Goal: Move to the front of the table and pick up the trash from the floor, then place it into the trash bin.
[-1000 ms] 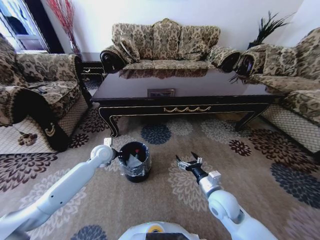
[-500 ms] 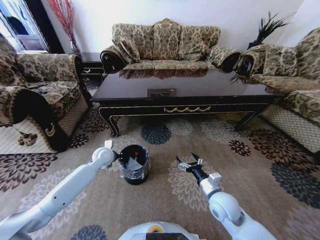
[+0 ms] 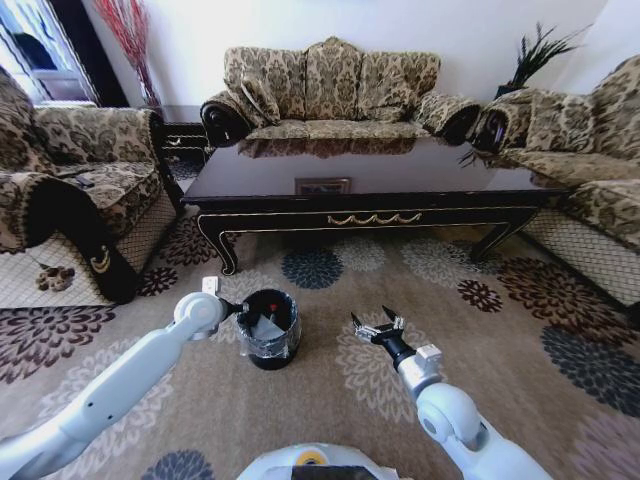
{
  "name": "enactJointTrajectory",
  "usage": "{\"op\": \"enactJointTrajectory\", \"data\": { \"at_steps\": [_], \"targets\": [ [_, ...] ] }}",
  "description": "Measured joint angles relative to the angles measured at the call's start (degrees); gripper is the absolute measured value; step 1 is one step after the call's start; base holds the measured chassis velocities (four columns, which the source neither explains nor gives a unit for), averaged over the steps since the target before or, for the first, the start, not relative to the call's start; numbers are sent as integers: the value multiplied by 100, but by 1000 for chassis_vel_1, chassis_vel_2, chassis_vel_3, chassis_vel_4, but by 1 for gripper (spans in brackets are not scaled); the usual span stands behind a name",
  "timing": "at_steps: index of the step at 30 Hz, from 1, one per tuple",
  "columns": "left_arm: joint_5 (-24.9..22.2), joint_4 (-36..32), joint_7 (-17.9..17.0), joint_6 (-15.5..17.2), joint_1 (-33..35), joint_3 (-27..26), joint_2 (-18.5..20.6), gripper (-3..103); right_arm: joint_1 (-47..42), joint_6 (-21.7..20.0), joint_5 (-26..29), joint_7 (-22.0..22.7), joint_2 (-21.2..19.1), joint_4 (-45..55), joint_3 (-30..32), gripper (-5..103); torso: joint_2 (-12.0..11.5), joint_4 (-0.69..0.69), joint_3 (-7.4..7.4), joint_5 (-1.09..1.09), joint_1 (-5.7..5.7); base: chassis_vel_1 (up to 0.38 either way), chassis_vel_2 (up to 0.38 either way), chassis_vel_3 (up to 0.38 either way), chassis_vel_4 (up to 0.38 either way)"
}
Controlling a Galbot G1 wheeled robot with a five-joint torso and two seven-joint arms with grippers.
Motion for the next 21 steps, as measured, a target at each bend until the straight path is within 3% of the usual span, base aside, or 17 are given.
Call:
{"op": "enactJointTrajectory", "data": {
  "at_steps": [3,6,7,10,12,15,16,18,20,21],
  "targets": [
    [214,-147,114,0,144,-132,63,93,-25,3,-3,2,29,19,71,100,0,0,0,1,0,0,0,0,0],
    [1024,-289,538,-90,492,-446,155,99,-118,104,58,43,78,68,238,100,0,0,0,1,0,0,0,0,0],
    [1024,-289,538,-90,492,-446,155,99,-118,104,58,43,78,68,238,100,0,0,0,1,0,0,0,0,0],
    [1769,-375,968,-421,885,-800,228,100,-274,483,-22,-38,121,82,459,100,0,1,0,0,0,0,0,0,0],
    [1912,-391,1061,-494,945,-856,235,100,-319,562,-54,-69,134,89,518,100,0,2,0,1,0,0,0,0,0],
    [3021,-438,1669,-1047,1179,-1016,276,100,-700,1012,-339,-241,275,186,895,100,0,-1,0,0,0,0,0,0,0],
    [3021,-438,1669,-1047,1179,-1016,276,100,-700,1012,-339,-241,275,186,895,100,0,-1,0,0,0,0,0,0,0],
    [3742,-509,2078,-1507,1450,-1207,317,100,-867,1222,-806,-136,381,208,1058,100,0,-4,0,0,0,0,0,0,0],
    [3899,-558,2172,-1609,1583,-1333,326,100,-886,1269,-912,-95,398,213,1078,100,0,-4,0,0,0,0,0,0,0],
    [4202,-680,2326,-1874,1928,-1650,326,100,-935,1355,-1068,-3,432,244,1118,100,0,-1,-1,2,0,0,0,0,0]
  ]
}}
